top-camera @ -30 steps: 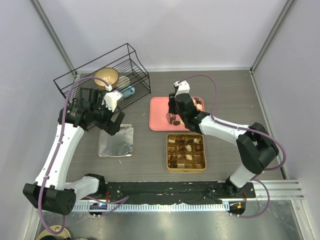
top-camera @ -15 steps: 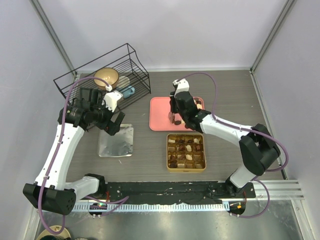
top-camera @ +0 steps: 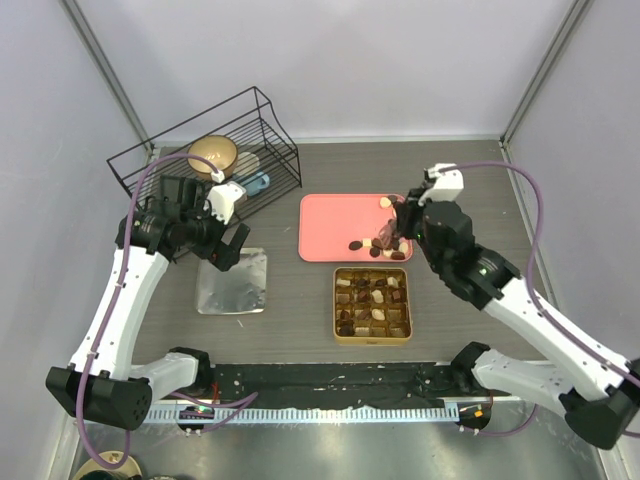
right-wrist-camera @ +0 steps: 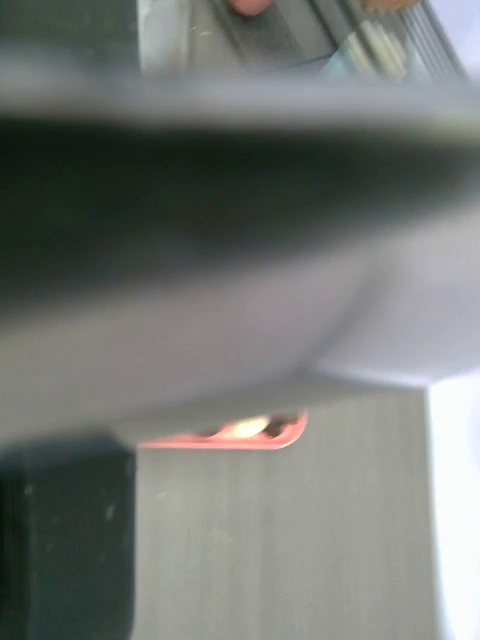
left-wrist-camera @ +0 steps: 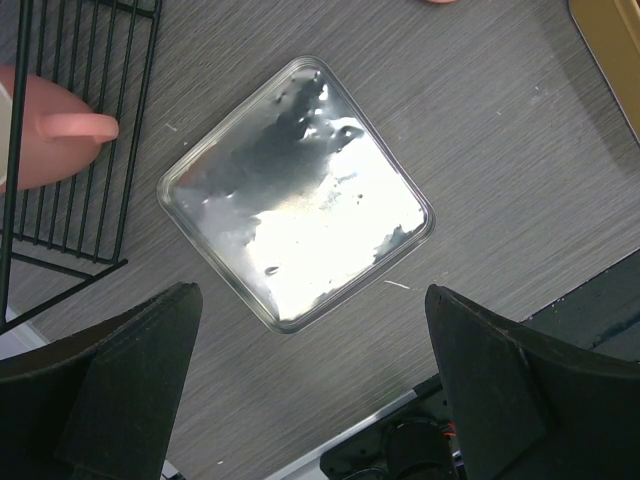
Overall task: Pack the chocolate
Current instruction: Place the fake chocolate in the packing box, then pick up the fake chocolate from the plate, then place the fake chocolate in the packing box, then pick up the fake chocolate from the plate.
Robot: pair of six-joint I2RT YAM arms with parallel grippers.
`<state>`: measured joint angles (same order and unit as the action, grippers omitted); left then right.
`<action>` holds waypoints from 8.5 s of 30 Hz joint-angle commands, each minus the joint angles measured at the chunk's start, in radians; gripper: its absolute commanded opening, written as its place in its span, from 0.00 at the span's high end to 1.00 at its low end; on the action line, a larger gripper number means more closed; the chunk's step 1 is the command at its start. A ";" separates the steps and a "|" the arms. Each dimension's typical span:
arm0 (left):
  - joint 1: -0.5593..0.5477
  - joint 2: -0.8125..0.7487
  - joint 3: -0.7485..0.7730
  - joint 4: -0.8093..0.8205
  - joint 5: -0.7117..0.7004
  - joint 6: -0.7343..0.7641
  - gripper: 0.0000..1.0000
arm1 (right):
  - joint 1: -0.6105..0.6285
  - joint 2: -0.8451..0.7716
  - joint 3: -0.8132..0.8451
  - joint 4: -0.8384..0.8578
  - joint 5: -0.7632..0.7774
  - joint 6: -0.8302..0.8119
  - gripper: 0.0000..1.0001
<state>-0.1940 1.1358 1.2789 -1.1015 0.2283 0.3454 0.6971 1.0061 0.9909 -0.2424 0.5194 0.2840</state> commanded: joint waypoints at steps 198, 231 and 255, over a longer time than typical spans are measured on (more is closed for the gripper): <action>0.008 -0.011 0.007 0.006 0.020 -0.017 0.00 | 0.384 -0.208 -0.169 -0.301 -0.202 0.161 0.59; 0.007 -0.022 0.011 0.008 -0.009 -0.011 0.00 | -0.203 0.308 0.029 0.403 -0.180 -0.154 0.55; 0.007 -0.033 -0.012 0.005 -0.037 0.010 0.00 | -0.216 0.529 -0.008 0.506 -0.335 -0.091 0.55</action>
<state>-0.1932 1.1259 1.2545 -1.1015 0.2008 0.3477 0.4644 1.5143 0.9871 0.2054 0.1726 0.1902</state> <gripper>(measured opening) 0.995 0.453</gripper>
